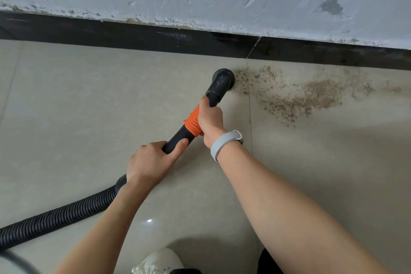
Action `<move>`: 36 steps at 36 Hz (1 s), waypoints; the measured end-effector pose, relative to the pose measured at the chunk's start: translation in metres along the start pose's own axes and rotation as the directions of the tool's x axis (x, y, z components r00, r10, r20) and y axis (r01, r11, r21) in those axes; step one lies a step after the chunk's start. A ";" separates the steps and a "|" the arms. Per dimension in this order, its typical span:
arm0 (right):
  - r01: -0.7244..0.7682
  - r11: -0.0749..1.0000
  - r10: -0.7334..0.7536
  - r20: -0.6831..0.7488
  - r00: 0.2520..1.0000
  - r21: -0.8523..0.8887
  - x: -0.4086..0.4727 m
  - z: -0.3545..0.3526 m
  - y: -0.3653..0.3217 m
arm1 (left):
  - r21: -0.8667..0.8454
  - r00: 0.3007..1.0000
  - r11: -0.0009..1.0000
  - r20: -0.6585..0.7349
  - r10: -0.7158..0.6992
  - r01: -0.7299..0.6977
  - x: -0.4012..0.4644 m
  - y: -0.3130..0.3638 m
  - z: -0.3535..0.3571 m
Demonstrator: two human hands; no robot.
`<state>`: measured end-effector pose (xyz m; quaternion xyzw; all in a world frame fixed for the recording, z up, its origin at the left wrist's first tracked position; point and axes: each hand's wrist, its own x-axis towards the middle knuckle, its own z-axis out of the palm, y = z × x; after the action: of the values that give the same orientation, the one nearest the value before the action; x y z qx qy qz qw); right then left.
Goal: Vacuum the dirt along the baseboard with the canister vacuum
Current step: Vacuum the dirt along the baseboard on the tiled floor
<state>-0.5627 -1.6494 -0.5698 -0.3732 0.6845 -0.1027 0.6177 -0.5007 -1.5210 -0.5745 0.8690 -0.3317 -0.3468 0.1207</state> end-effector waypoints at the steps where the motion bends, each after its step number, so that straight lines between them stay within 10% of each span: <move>1: -0.002 1.000 0.002 -0.001 1.000 0.008 -0.002 -0.001 0.003 | 0.007 1.000 1.000 0.006 0.001 -0.001 -0.003 -0.001 0.001; 23: -0.084 0.905 0.120 -0.060 0.991 0.416 -0.053 -0.040 0.087 | 0.281 0.967 0.936 0.196 0.161 -0.213 -0.053 -0.033 0.011; 36: -0.079 0.932 0.097 -0.032 0.995 0.354 -0.034 -0.032 0.071 | 0.255 0.982 0.951 0.113 0.151 -0.176 -0.042 -0.021 0.007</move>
<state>-0.6210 -1.5886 -0.5797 -0.2231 0.6860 -0.2049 0.6615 -0.5173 -1.4776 -0.5669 0.8300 -0.4510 -0.3278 0.0168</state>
